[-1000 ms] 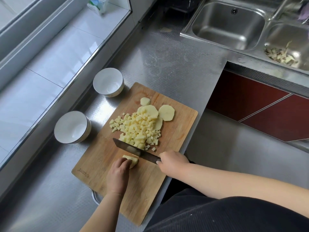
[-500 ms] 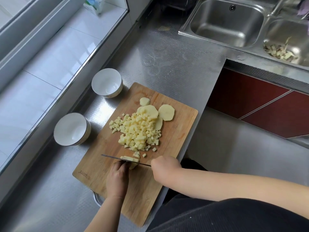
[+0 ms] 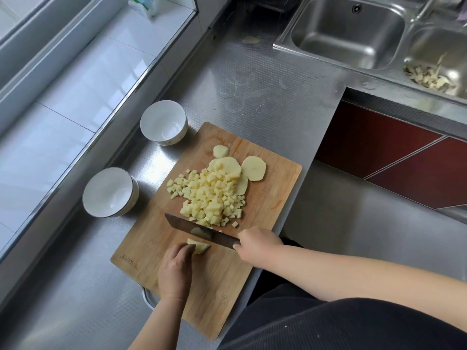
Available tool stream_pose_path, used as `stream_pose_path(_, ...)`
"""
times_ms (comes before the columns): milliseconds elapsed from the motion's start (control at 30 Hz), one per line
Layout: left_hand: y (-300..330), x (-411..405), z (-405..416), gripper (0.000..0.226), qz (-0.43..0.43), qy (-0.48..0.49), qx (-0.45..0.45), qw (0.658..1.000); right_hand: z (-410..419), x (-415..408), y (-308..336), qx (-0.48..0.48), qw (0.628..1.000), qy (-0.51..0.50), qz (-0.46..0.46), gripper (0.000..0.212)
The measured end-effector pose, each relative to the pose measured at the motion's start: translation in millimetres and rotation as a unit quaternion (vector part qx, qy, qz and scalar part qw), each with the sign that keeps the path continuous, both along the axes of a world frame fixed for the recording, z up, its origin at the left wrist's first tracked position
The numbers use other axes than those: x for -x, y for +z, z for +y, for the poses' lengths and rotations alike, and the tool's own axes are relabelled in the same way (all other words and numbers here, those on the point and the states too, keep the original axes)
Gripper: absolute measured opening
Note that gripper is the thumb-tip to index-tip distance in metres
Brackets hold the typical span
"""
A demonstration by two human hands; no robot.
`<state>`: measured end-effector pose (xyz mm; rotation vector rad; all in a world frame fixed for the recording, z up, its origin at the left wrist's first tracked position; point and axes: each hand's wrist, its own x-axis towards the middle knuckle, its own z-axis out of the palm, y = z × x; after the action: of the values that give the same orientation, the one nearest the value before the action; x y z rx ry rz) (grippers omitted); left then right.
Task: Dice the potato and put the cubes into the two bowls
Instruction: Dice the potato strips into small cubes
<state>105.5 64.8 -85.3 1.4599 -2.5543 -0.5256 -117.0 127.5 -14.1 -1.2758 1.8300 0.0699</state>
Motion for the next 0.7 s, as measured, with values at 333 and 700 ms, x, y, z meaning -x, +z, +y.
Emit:
stream_pose_path(333,-2.8,-2.1,2.5,0.027,-0.026,-0.006,-0.012,1.0,-2.7,-22.9,4.6,0.036,0.998,0.045,0.025,0.022)
stream_pose_path(700,-3.3,-2.6,-1.8,0.03,-0.045,-0.023,-0.015,0.999,-7.1,-34.1,2.5,-0.021,0.994,0.075,0.076,0.023)
